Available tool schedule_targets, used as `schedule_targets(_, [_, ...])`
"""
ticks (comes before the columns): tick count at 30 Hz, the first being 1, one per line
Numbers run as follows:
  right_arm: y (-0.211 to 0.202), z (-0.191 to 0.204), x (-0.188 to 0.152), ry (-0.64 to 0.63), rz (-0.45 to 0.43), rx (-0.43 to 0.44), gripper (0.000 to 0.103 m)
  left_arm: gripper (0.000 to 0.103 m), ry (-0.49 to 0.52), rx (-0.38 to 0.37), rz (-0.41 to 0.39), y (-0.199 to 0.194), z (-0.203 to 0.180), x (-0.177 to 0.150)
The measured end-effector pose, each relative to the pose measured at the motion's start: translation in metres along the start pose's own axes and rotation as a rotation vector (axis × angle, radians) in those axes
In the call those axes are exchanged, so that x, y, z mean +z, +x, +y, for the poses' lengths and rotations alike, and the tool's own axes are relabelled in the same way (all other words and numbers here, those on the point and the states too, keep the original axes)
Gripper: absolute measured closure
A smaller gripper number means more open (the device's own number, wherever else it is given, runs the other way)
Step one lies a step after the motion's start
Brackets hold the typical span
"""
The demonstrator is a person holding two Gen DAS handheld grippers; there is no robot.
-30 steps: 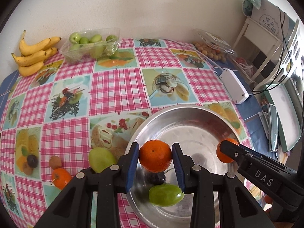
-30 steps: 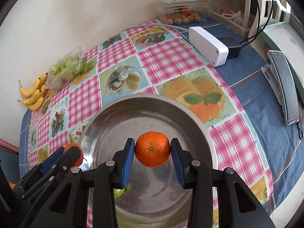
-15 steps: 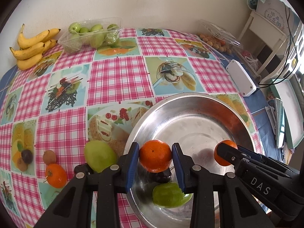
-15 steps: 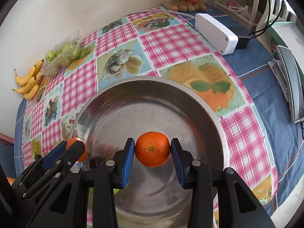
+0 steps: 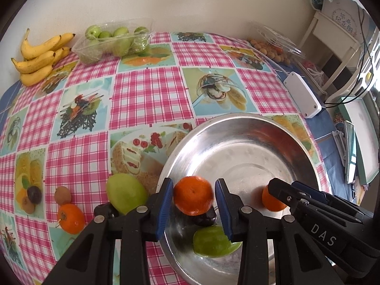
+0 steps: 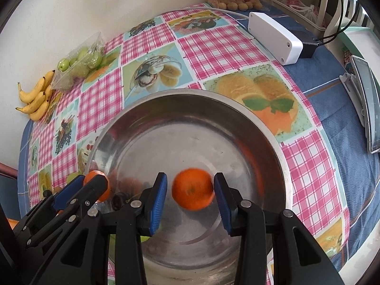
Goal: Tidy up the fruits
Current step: 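Open both tools to drop the oranges into the bowl, then withdraw both open tools from the bowl toward the loose fruit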
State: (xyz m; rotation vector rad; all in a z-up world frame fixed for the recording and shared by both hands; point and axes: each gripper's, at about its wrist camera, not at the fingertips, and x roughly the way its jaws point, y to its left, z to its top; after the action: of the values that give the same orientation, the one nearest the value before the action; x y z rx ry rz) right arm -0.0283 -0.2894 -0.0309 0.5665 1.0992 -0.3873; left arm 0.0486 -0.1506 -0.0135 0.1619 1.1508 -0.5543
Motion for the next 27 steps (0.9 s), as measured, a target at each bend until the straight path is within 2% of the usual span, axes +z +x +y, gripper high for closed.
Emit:
schedule_targets(3, [-0.007,0.001,0.002,-0.004,-0.019,-0.003,0.053,0.057,-0.005,-0.009,-0.019,-0.009,0.000,0.004])
schedule_targets(8, [-0.024,0.004,0.005,-0.015,-0.065,0.000,0.053,0.055,-0.028,-0.026,-0.064,-0.031,0.005,0.013])
schedule_targets(13, [-0.045,0.009,0.006,-0.028,-0.120,0.004,0.052,0.048,-0.077,0.022,-0.065,-0.047,0.021,0.021])
schedule_targets(16, [-0.054,0.011,0.006,-0.028,-0.144,0.005,0.043,0.046,-0.113,0.066,-0.055,-0.052,0.034,0.021])
schedule_targets(18, [-0.058,0.011,0.006,-0.022,-0.157,0.008,0.030,0.044,-0.131,0.086,-0.053,-0.054,0.042,0.022])
schedule_targets(24, [-0.052,0.011,0.005,-0.015,-0.144,0.011,0.019,0.030,-0.234,0.108,-0.036,-0.055,0.069,0.020])
schedule_targets(27, [-0.045,0.009,0.005,-0.005,-0.124,0.009,0.018,0.024,-0.277,0.102,-0.030,-0.054,0.080,0.019])
